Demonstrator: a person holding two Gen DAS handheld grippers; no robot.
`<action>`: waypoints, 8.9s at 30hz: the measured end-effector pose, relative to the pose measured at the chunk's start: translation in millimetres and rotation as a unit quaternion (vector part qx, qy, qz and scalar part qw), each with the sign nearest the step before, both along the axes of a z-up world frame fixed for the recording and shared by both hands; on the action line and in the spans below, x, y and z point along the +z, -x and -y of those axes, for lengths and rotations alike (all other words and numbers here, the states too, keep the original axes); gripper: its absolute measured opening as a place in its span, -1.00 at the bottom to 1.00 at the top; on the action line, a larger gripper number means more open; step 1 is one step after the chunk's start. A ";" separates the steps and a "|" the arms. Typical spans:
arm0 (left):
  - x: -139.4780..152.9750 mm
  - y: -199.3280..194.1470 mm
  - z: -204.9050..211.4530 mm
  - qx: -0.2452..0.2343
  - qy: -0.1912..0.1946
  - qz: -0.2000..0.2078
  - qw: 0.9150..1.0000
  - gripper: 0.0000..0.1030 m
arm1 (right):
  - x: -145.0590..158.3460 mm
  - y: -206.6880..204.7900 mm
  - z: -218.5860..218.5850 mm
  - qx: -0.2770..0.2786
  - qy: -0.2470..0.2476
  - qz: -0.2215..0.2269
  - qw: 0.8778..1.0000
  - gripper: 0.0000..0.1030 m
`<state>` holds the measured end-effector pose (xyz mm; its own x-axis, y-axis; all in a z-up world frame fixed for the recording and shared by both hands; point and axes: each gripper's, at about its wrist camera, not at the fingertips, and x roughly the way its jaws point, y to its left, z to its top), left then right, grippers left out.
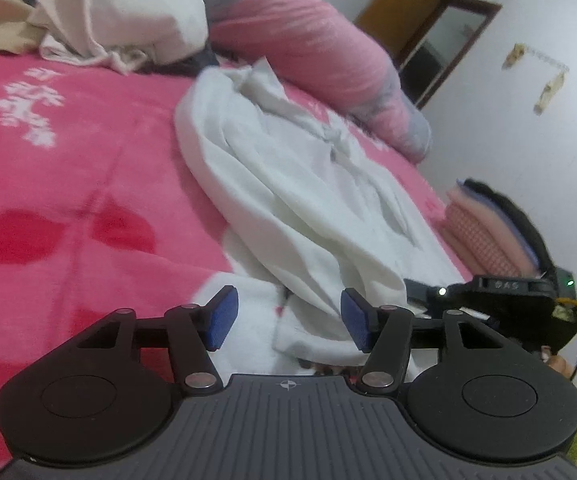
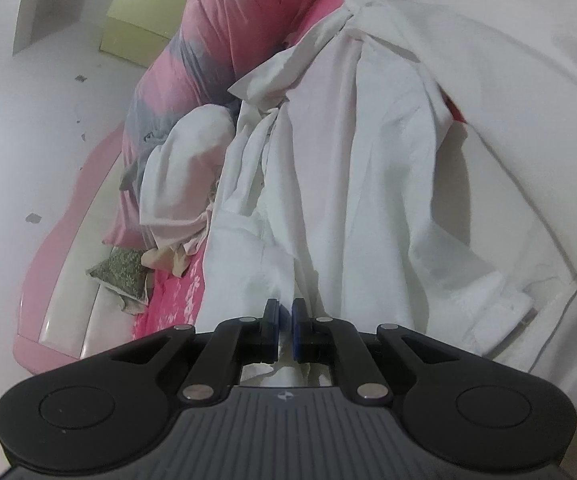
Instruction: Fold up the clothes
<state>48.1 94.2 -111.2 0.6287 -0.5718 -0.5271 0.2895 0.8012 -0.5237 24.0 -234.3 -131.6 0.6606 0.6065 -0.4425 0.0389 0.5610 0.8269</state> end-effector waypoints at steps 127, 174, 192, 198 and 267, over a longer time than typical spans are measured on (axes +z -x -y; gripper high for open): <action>1.2 -12.0 132.5 -0.053 -0.164 0.059 0.983 0.90 | 71.1 34.8 171.2 -0.057 0.290 -0.009 0.955 0.89; 0.7 -13.6 132.2 -0.064 -0.167 0.054 0.982 0.90 | 130.4 -315.4 194.6 -0.170 0.580 -0.051 0.795 0.07; 11.4 -1.3 119.6 -0.037 -0.130 0.071 0.988 0.91 | 156.9 -54.1 100.9 -0.051 0.384 0.060 0.920 0.30; 16.6 11.4 113.5 -0.022 -0.135 0.073 0.988 0.90 | 114.7 16.9 42.2 0.024 0.369 0.081 0.925 0.16; 11.4 68.9 33.8 0.055 -0.167 0.080 0.981 0.89 | 15.3 -35.8 -57.0 0.120 0.027 -0.036 0.992 -0.13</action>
